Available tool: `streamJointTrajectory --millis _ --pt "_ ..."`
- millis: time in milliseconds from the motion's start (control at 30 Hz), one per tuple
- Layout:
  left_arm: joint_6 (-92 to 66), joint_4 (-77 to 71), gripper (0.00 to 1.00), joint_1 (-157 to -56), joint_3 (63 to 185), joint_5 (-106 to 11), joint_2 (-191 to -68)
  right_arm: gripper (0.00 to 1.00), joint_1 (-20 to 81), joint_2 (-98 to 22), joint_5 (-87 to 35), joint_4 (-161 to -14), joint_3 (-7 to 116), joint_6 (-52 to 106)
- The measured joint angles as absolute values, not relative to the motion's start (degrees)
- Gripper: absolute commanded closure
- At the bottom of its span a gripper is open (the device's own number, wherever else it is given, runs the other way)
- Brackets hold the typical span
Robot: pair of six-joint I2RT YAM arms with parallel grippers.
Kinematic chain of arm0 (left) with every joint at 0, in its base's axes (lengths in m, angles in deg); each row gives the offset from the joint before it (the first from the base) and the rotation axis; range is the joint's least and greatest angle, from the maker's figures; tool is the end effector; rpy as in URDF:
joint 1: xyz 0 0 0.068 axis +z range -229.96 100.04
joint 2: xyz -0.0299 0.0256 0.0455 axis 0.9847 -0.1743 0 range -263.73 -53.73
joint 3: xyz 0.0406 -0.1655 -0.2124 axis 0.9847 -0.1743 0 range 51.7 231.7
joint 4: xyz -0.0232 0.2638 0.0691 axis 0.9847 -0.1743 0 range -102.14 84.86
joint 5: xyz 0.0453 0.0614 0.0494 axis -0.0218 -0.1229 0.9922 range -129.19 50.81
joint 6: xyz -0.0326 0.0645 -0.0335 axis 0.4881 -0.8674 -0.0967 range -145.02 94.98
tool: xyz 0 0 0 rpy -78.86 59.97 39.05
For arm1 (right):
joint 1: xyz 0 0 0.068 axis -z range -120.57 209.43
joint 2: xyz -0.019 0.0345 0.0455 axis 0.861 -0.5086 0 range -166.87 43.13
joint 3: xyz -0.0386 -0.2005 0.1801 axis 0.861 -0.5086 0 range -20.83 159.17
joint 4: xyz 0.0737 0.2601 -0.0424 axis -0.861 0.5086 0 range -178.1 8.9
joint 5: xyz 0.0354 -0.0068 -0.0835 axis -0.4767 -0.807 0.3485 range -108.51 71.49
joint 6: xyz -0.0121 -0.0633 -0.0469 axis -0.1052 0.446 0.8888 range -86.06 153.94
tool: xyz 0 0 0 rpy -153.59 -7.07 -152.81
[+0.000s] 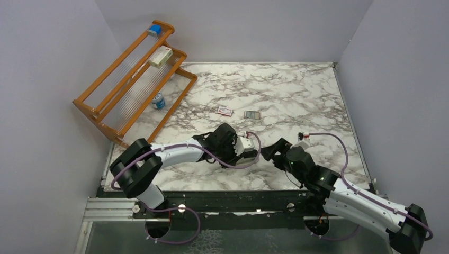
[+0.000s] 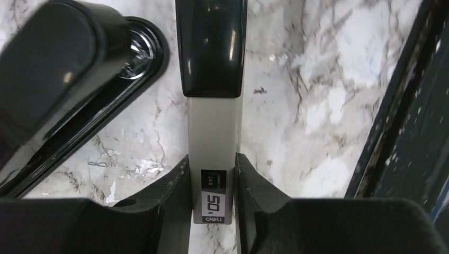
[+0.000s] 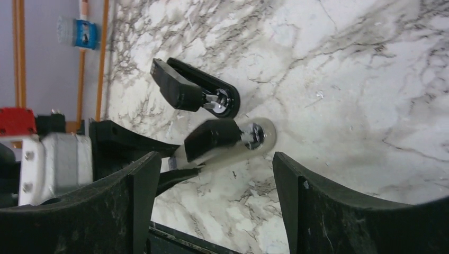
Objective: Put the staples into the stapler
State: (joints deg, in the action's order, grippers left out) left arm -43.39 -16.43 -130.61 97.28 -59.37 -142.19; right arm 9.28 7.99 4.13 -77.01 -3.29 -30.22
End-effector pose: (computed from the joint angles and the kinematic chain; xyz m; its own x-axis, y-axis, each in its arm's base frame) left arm 0.1870 -0.2655 0.1331 -0.2187 0.7333 -0.6438 0.9724 0.2190 -0.0809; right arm 0.1414 0.1283 0.1783 -0.5771 0.6049 -0.5487 0.0623 0.7025 0.7090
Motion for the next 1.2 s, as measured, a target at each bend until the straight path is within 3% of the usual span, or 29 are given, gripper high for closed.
streamJointTrajectory --millis 467,800,1200 --pt "-14.9 -8.8 1.00 -131.4 107.1 -56.8 -153.6 0.14 9.3 8.3 7.6 -70.6 -5.7 -46.6" --pt "-9.2 -4.5 1.00 -132.1 108.2 -58.5 -156.3 0.11 11.0 -1.3 7.3 -86.8 -11.8 -50.0" --pt "-8.3 -2.6 1.00 -133.0 108.2 -59.4 -157.0 0.19 14.9 -20.0 5.8 -110.6 -12.6 -55.4"
